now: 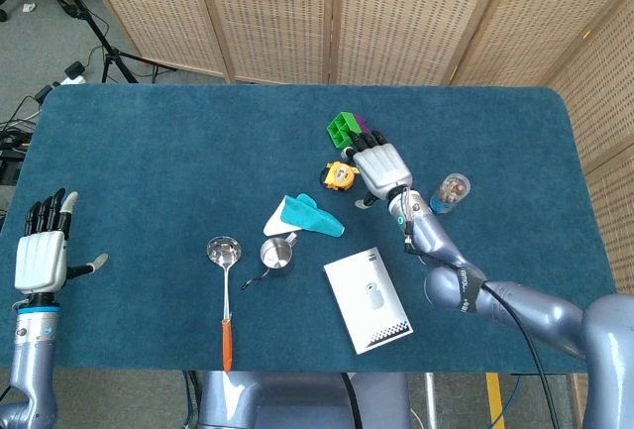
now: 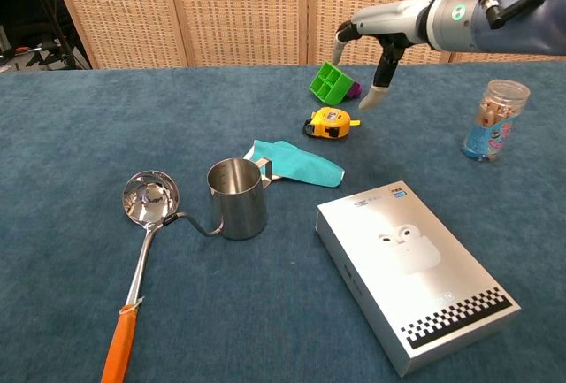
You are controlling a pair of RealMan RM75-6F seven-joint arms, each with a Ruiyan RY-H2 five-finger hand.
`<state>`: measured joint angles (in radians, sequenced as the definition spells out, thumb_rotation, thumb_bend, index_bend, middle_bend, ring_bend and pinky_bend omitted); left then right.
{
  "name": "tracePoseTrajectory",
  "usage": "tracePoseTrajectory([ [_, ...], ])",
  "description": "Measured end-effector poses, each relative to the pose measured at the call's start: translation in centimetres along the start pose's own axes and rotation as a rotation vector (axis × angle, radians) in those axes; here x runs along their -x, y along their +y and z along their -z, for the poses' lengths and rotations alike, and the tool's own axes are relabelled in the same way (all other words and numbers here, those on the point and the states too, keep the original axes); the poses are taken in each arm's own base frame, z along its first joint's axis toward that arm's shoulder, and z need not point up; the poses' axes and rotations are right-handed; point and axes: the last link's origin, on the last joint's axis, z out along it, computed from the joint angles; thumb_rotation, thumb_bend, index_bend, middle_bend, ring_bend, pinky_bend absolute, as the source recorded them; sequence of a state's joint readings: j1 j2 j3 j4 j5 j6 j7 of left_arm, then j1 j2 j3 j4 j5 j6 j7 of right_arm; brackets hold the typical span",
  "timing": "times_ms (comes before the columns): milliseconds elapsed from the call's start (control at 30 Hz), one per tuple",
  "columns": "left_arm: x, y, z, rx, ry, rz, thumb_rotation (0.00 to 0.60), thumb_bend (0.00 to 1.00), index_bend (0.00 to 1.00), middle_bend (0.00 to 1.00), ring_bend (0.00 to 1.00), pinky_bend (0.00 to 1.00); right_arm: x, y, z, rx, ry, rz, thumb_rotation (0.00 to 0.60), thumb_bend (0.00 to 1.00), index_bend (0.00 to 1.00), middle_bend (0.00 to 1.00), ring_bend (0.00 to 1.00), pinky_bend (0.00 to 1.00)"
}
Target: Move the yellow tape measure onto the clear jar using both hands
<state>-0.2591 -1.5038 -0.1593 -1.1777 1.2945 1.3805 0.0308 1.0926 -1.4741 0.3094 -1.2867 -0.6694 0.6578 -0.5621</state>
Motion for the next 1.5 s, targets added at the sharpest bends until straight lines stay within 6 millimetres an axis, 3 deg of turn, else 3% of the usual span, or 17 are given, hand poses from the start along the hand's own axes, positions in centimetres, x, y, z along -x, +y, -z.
tracePoseTrajectory([
  [300, 0.7, -0.1, -0.1, -0.006, -0.033, 0.007, 0.493, 0.10, 0.02, 0.00, 0.00, 0.00, 0.8, -0.8, -2.7, -0.005, -0.031, -0.012, 0.600, 0.10, 0.22, 0.00, 0.00, 0.00],
  [733, 1.7, -0.4, -0.3, -0.017, -0.077, 0.011, 0.493, 0.10, 0.02, 0.00, 0.00, 0.00, 1.4, 0.2, -6.0, 0.018, -0.093, -0.021, 0.600, 0.10, 0.20, 0.00, 0.00, 0.00],
  [1500, 2.5, -0.4, -0.3, -0.019, -0.108, 0.021, 0.492, 0.10, 0.02, 0.00, 0.00, 0.00, 4.2, 0.4, -7.5, 0.038, -0.179, -0.024, 0.600, 0.13, 0.16, 0.00, 0.00, 0.00],
])
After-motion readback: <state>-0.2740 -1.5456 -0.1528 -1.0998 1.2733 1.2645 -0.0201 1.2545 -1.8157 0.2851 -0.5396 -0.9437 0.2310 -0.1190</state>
